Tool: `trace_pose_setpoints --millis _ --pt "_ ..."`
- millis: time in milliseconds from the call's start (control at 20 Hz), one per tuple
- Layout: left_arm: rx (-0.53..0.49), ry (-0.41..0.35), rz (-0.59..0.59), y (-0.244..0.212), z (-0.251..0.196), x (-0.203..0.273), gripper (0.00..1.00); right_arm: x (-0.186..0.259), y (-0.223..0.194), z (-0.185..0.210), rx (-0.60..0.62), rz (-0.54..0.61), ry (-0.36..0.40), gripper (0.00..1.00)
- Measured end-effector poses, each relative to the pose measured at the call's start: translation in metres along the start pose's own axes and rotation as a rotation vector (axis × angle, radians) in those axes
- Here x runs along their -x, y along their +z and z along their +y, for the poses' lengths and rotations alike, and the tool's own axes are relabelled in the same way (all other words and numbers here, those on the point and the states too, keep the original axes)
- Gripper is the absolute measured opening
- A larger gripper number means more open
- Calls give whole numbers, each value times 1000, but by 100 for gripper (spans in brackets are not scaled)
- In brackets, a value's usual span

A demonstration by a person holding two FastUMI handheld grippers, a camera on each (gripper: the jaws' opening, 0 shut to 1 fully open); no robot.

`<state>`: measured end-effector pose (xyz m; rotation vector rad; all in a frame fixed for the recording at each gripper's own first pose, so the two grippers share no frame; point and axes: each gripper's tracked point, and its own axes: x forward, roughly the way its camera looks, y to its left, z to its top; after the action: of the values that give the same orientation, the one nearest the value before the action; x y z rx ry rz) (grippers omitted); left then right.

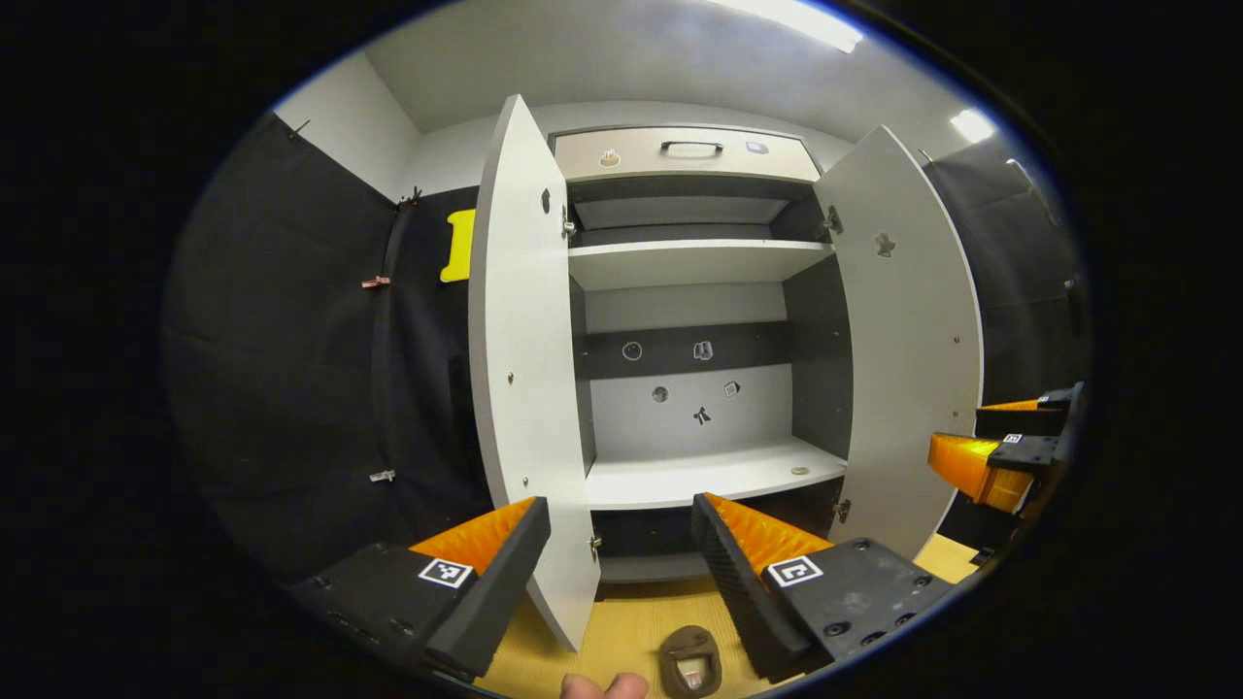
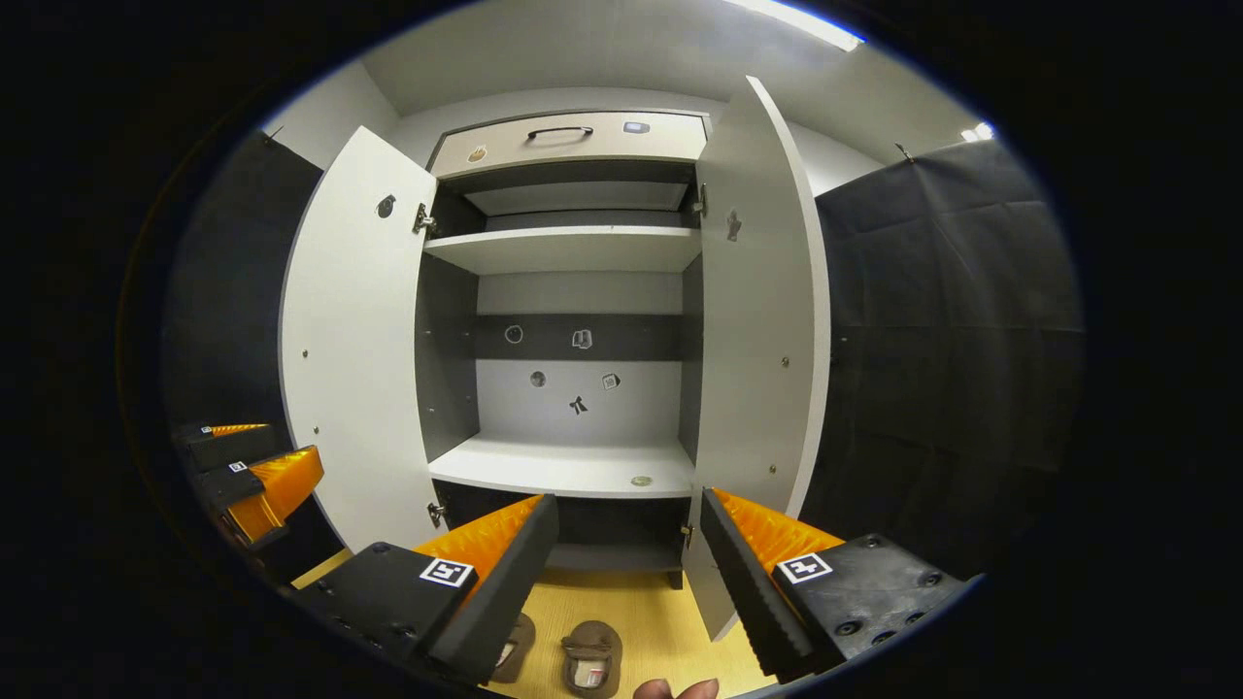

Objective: Grab one shoe with the right hand and put it into the shoe cabinet, grab the other shoe with the left hand and put it into the shoe cabinet; then close the right door with the right hand and the left door with the left hand.

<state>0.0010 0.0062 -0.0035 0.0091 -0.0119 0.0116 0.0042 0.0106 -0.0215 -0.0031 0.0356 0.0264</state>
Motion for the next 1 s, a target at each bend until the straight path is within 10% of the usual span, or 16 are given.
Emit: trace_pose_setpoints --millis 1000 --pt "3 49 107 -56 35 2 94 -16 -375 51 -135 716 102 98"
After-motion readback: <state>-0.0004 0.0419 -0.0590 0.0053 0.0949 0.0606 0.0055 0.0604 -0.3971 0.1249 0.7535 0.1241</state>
